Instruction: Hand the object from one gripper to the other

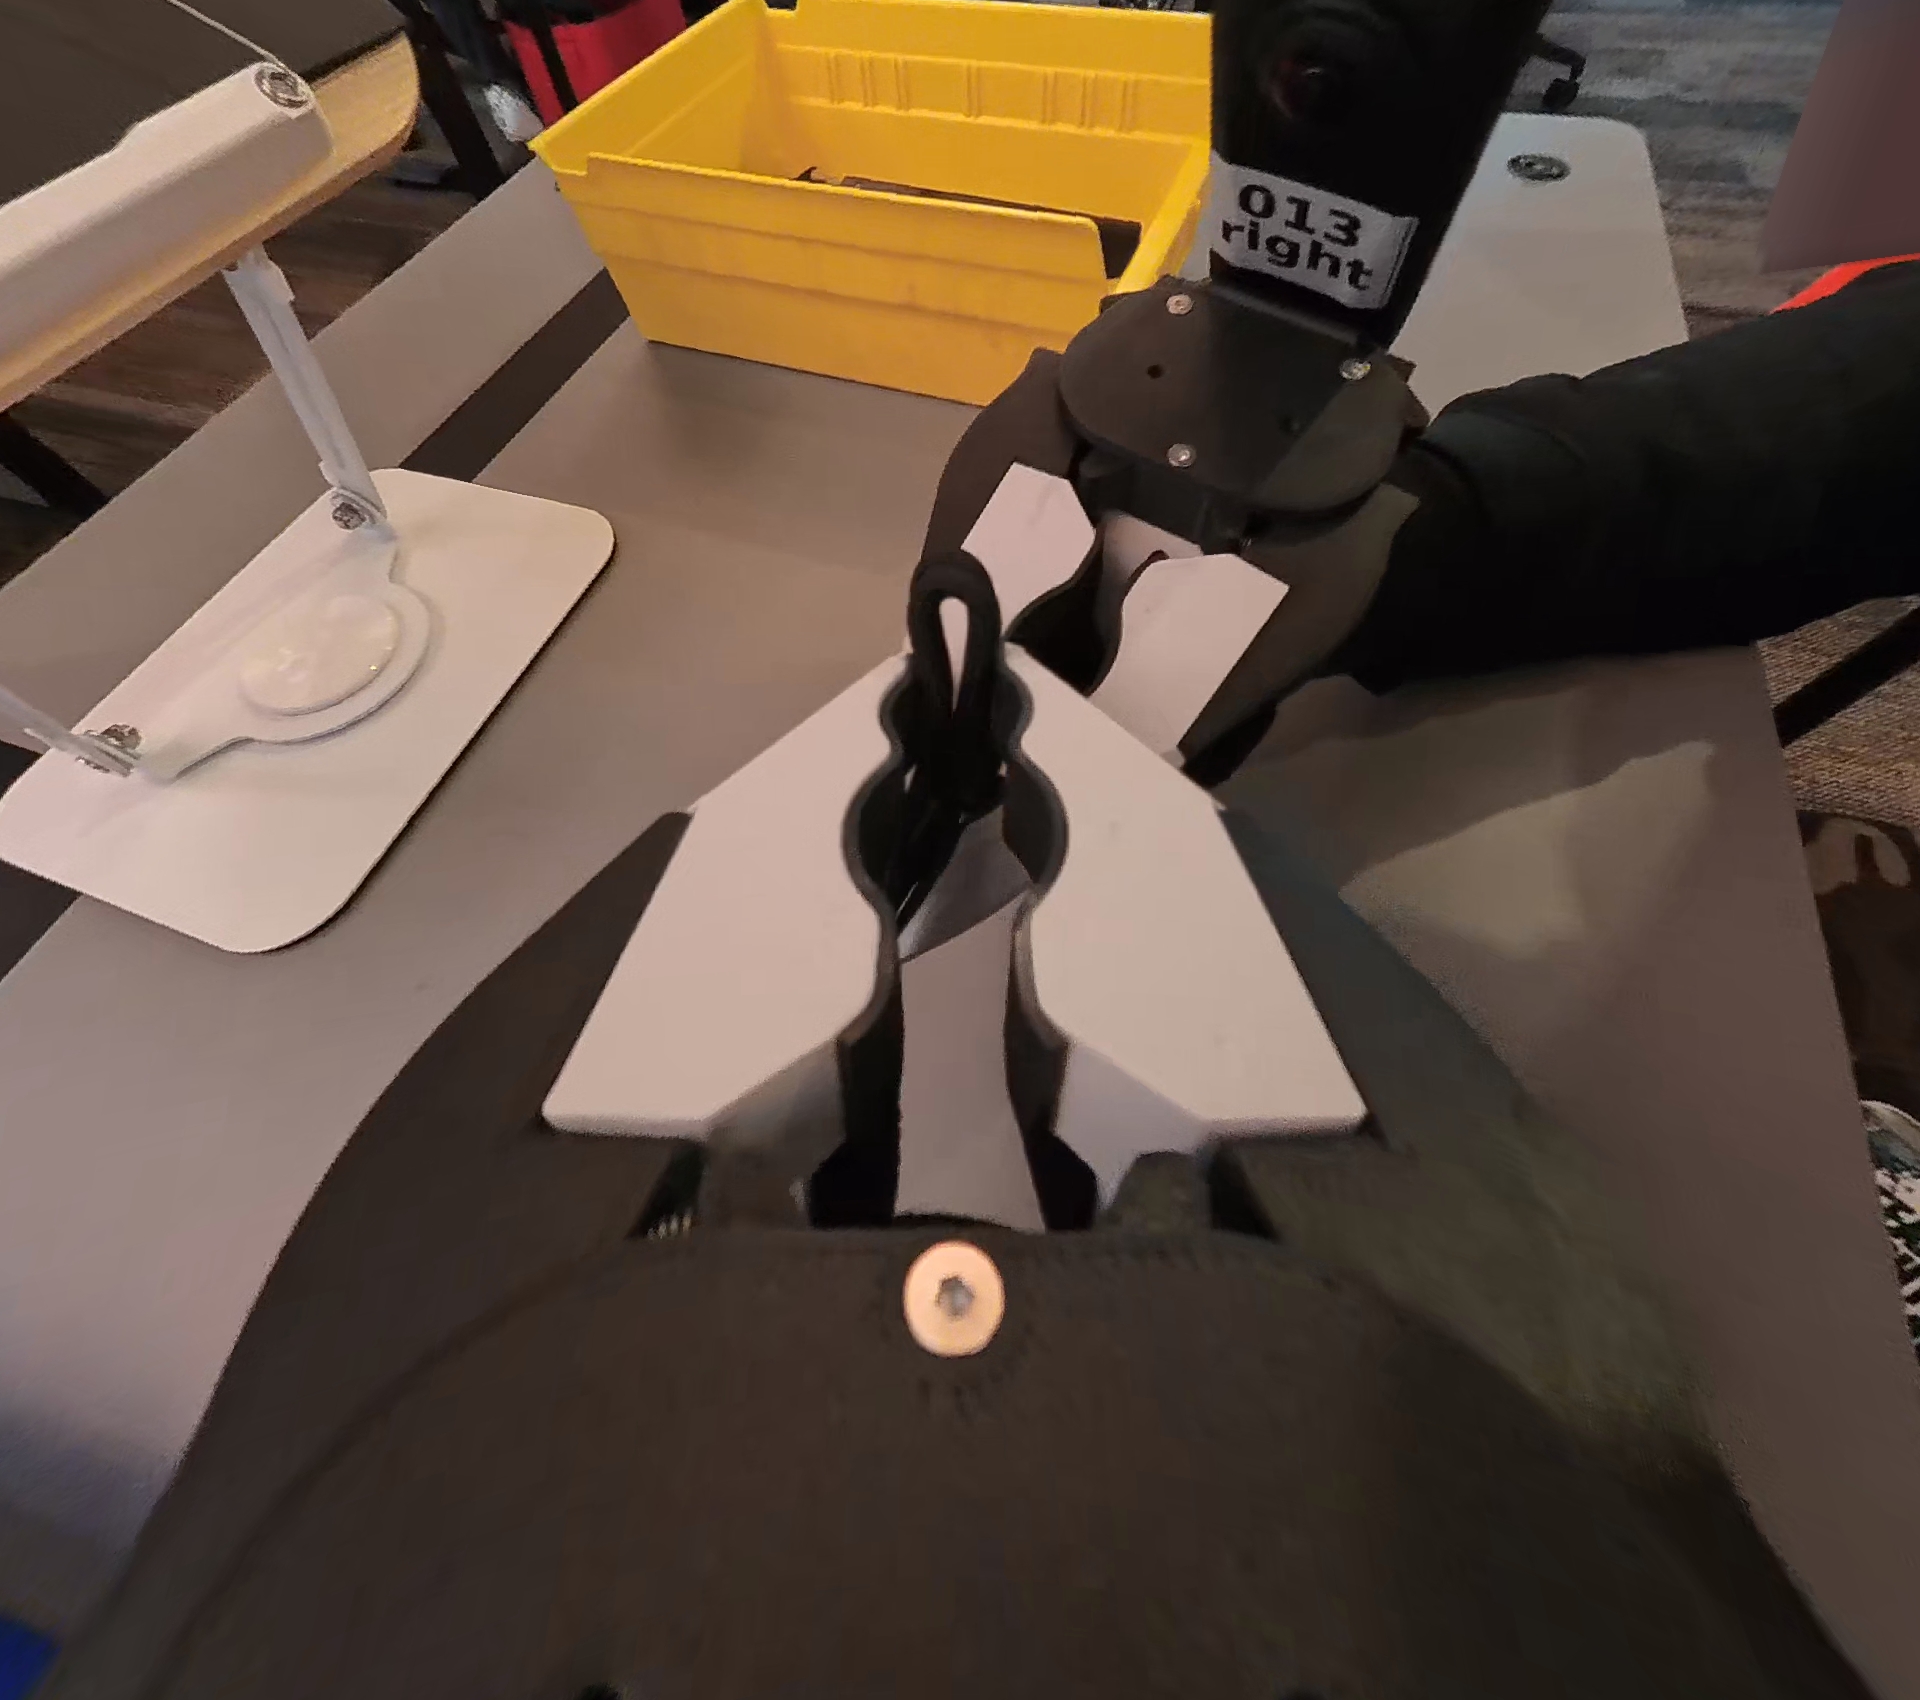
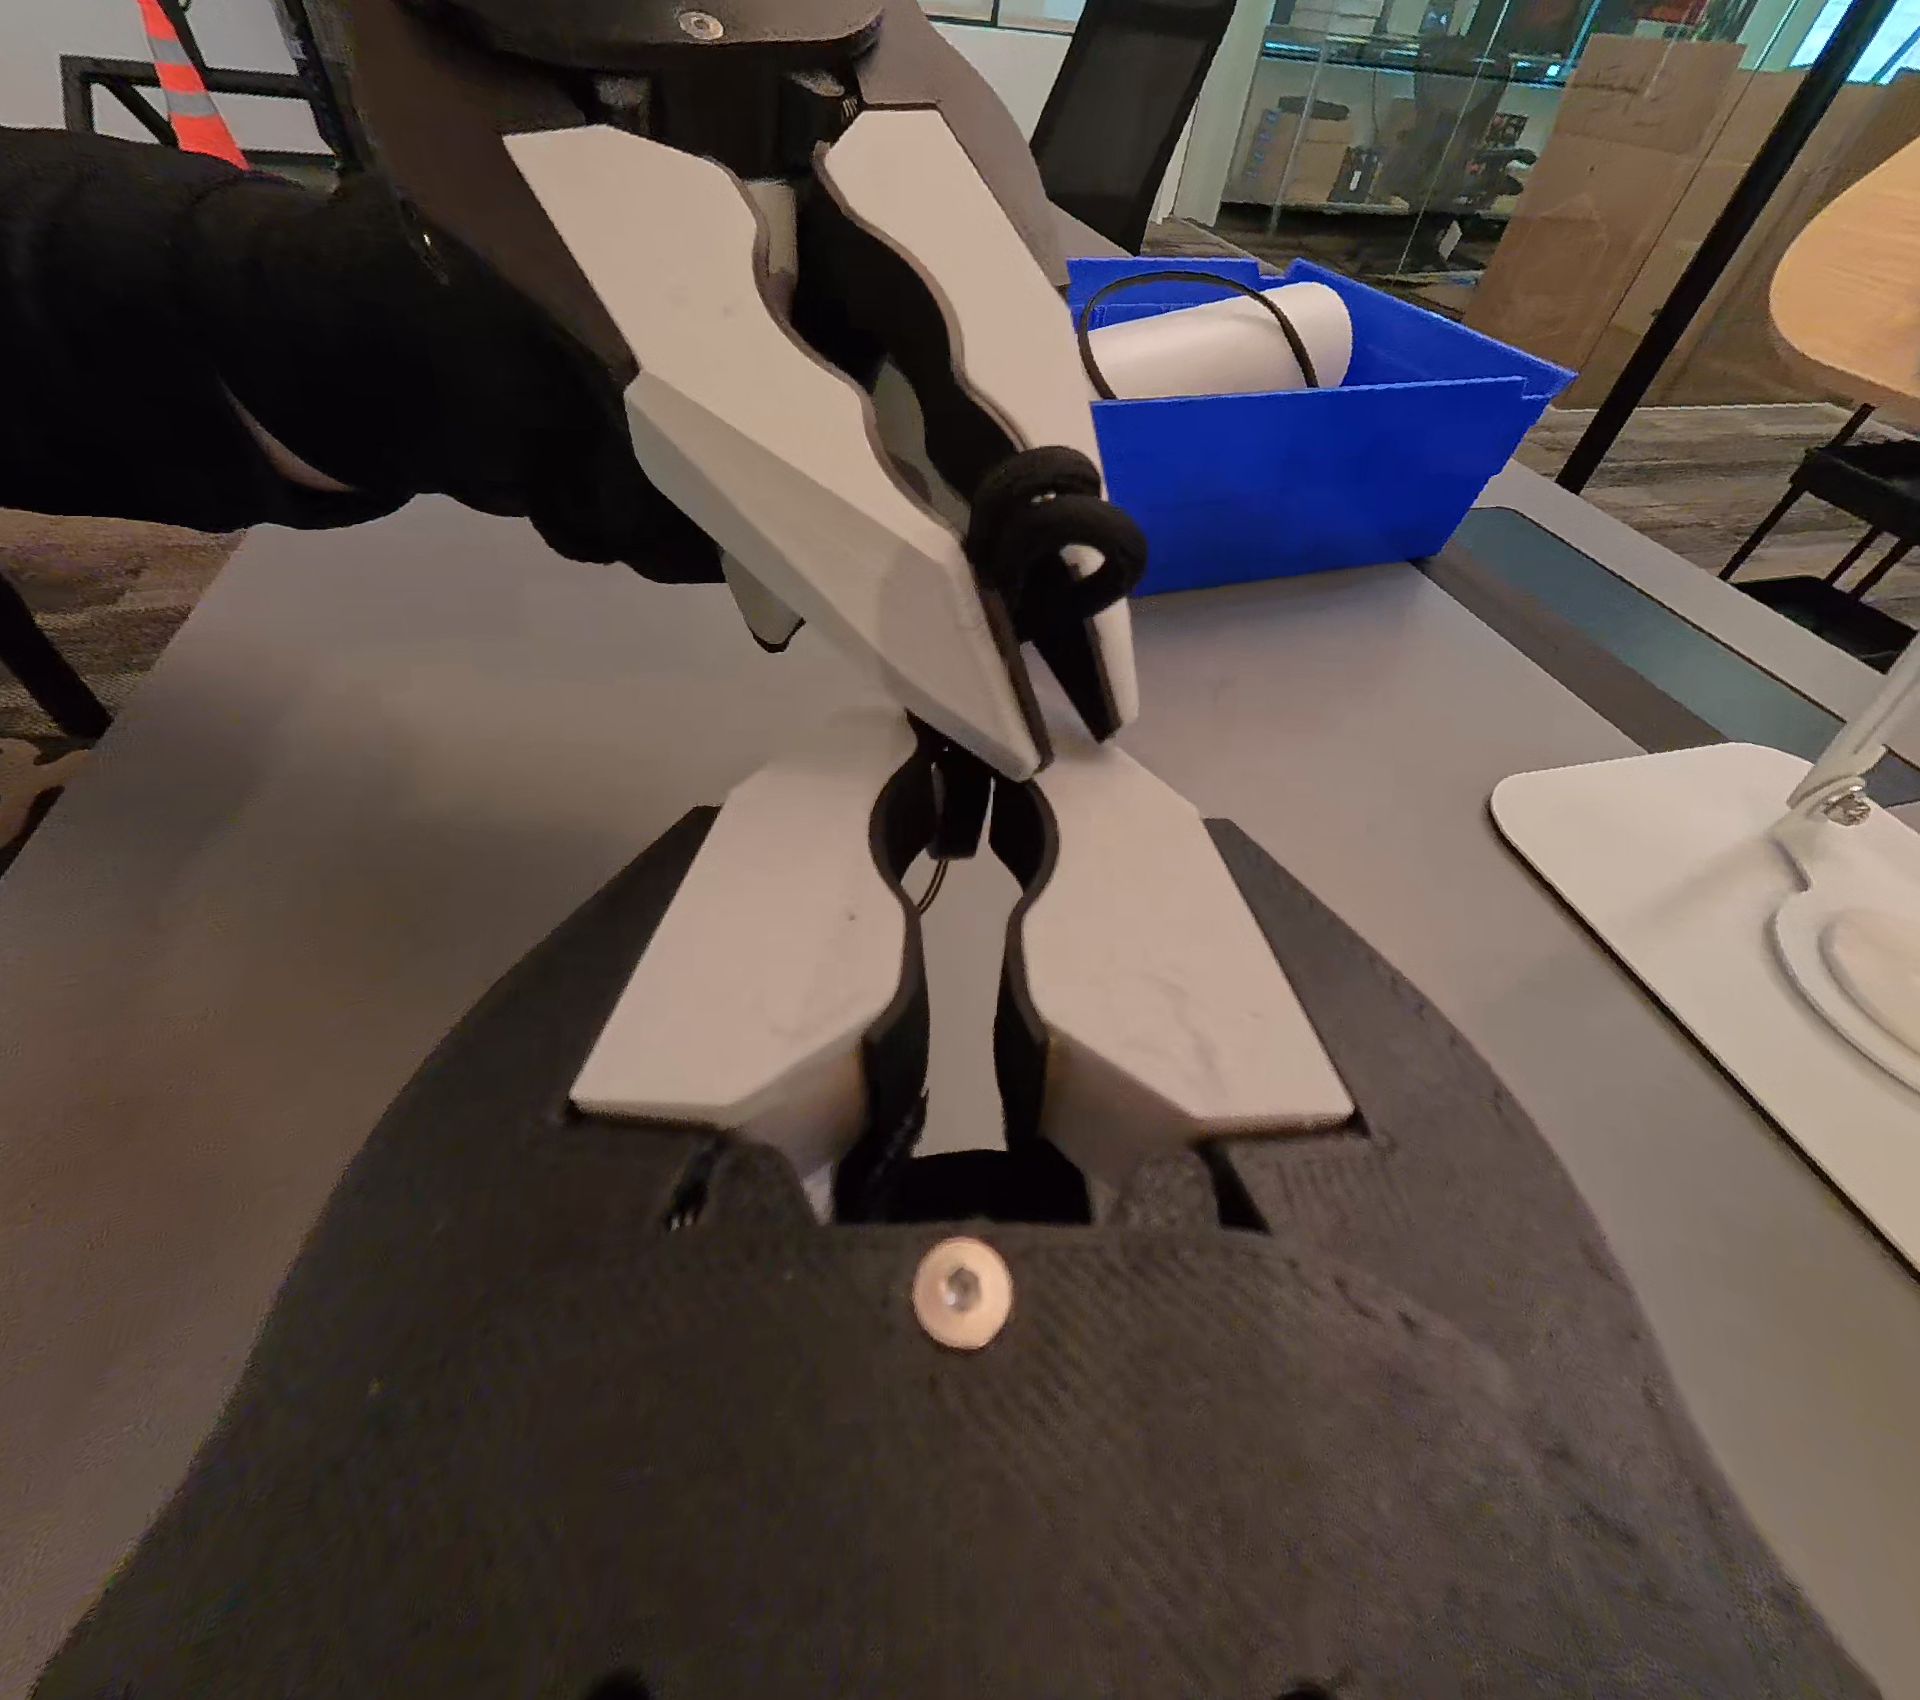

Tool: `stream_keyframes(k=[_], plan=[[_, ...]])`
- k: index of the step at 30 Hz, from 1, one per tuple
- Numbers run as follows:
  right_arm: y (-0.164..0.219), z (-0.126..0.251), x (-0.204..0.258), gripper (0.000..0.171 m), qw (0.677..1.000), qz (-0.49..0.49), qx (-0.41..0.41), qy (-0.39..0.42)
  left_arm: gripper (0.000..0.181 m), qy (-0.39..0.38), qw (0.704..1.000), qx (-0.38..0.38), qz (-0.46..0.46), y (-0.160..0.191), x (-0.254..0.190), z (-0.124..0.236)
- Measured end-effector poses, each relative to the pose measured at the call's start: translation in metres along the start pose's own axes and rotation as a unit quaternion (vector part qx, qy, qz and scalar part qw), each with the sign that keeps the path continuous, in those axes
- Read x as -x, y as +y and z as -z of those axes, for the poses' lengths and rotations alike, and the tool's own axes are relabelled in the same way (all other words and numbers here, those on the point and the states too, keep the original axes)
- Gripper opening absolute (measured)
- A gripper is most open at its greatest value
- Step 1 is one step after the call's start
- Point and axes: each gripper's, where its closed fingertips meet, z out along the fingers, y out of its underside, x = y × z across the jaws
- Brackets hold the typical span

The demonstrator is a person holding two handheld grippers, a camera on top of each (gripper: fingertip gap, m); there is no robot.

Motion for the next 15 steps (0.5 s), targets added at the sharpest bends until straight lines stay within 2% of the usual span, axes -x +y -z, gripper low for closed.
stream_keyframes(k=[3, 6, 9, 12, 15], plan=[[-0.004, 0.001, 0.003, 0.006, 1.0, 0.003, -0.015, -0.011, 0.007, -0.012, 1.0, -0.005, -0.004, -0.003, 0.003, 0.002], [-0.002, 0.001, 0.005, 0.037, 1.0, 0.015, -0.003, -0.024, 0.006, 0.006, 1.0, -0.004, 0.01, -0.005, 0.002, 0.006], [-0.008, 0.007, -0.006, 0.055, 0.999, 0.038, -0.018, 0.003, 0.006, 0.041, 0.998, -0.021, 0.051, -0.011, 0.003, 0.013], [-0.018, 0.013, -0.005, 0.05, 0.997, 0.067, -0.036, 0.001, 0.006, 0.08, 0.994, -0.022, 0.078, -0.013, 0.002, 0.02], [-0.027, 0.017, 0.002, 0.045, 0.997, 0.046, -0.062, -0.028, 0.006, 0.099, 0.993, -0.02, 0.065, -0.016, 0.0, 0.025]])
